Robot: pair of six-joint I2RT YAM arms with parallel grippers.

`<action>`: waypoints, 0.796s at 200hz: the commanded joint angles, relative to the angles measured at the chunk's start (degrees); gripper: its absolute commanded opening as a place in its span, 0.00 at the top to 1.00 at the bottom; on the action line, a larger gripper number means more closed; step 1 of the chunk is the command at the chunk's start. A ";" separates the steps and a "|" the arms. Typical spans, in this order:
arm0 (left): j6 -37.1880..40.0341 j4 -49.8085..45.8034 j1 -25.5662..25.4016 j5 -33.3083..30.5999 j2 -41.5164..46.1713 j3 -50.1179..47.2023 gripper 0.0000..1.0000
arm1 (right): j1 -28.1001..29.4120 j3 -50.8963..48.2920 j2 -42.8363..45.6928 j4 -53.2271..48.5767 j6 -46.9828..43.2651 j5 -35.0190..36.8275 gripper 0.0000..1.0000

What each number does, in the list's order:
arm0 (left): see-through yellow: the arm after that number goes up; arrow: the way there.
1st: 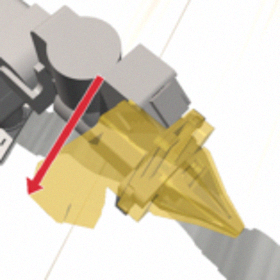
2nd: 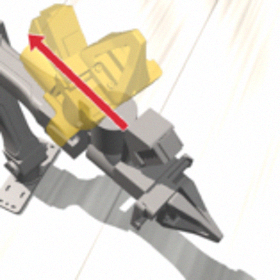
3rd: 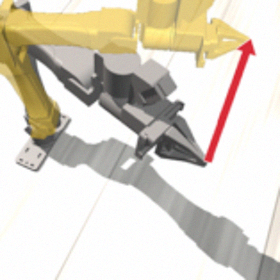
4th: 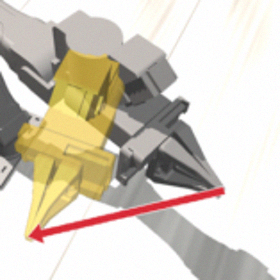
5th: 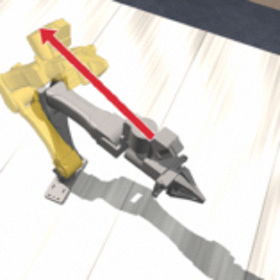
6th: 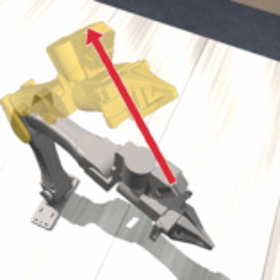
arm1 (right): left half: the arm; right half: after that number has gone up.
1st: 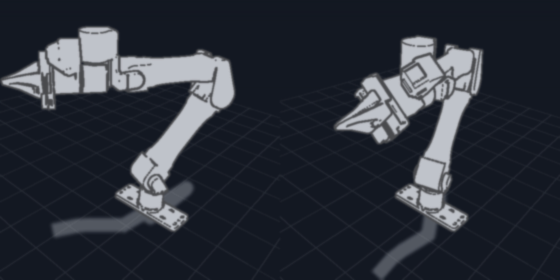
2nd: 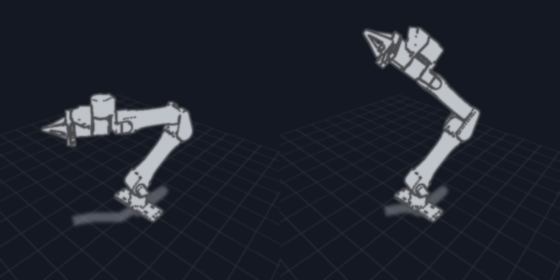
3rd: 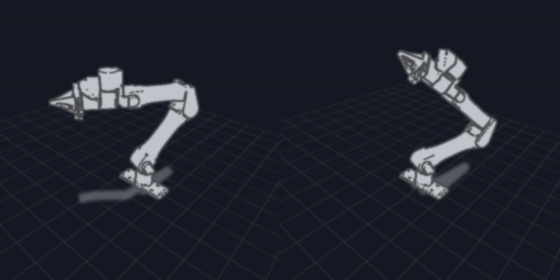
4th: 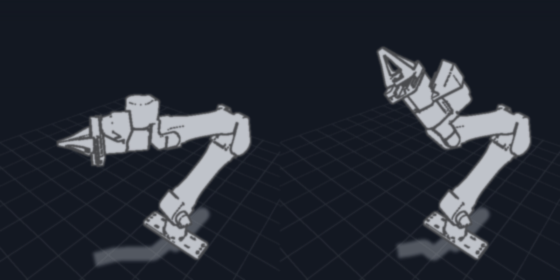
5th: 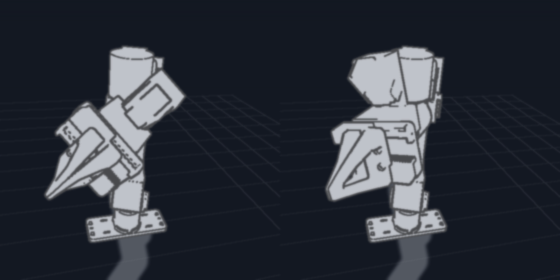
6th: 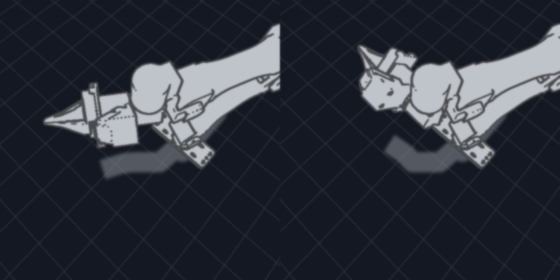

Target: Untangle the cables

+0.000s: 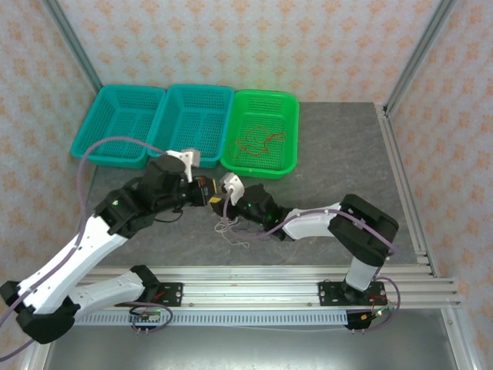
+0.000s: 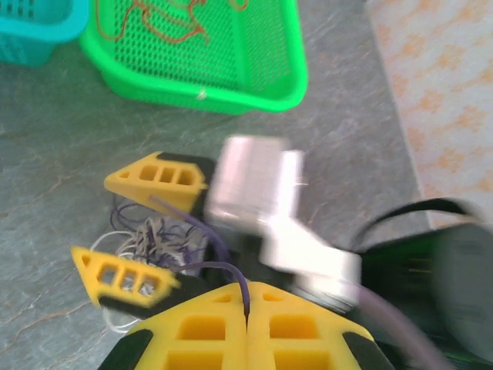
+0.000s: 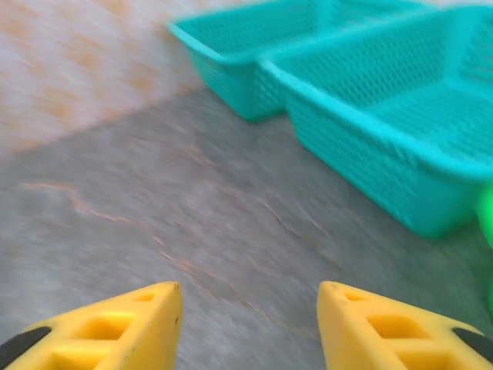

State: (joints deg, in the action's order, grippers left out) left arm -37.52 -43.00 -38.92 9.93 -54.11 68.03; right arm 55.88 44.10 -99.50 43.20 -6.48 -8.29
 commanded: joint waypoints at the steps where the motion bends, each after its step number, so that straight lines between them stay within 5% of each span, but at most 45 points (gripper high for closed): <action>1: 3.11 1.99 1.34 -6.08 6.39 4.40 1.00 | -0.08 -3.40 0.68 -4.73 8.39 17.40 0.48; 21: 5.39 -0.59 2.21 -11.56 9.57 5.13 1.00 | -1.16 -7.24 3.61 -7.34 11.92 19.90 0.63; 49: 3.92 -6.96 3.05 -19.41 10.47 3.10 1.00 | -3.99 -12.63 10.07 -8.63 15.27 17.22 1.00; 73: 1.94 -6.74 3.66 -19.80 11.20 -4.86 1.00 | -6.07 -14.54 17.61 -12.84 13.71 13.62 1.00; 102: -0.05 5.57 3.68 -12.89 13.67 -21.12 0.99 | -6.56 -13.49 25.65 -19.47 5.32 10.33 1.00; 130: 3.06 21.04 3.67 -4.19 14.64 -32.77 0.82 | -6.92 -10.06 30.23 -27.71 -0.39 6.72 1.00; 159: 11.03 24.15 3.67 3.31 14.72 -32.44 0.48 | -6.92 -6.94 31.39 -33.99 -2.08 3.11 1.00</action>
State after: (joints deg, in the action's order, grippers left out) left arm -34.00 -30.11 -35.51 4.89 -40.99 33.63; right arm 49.28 34.04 -69.47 16.99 -4.62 -0.95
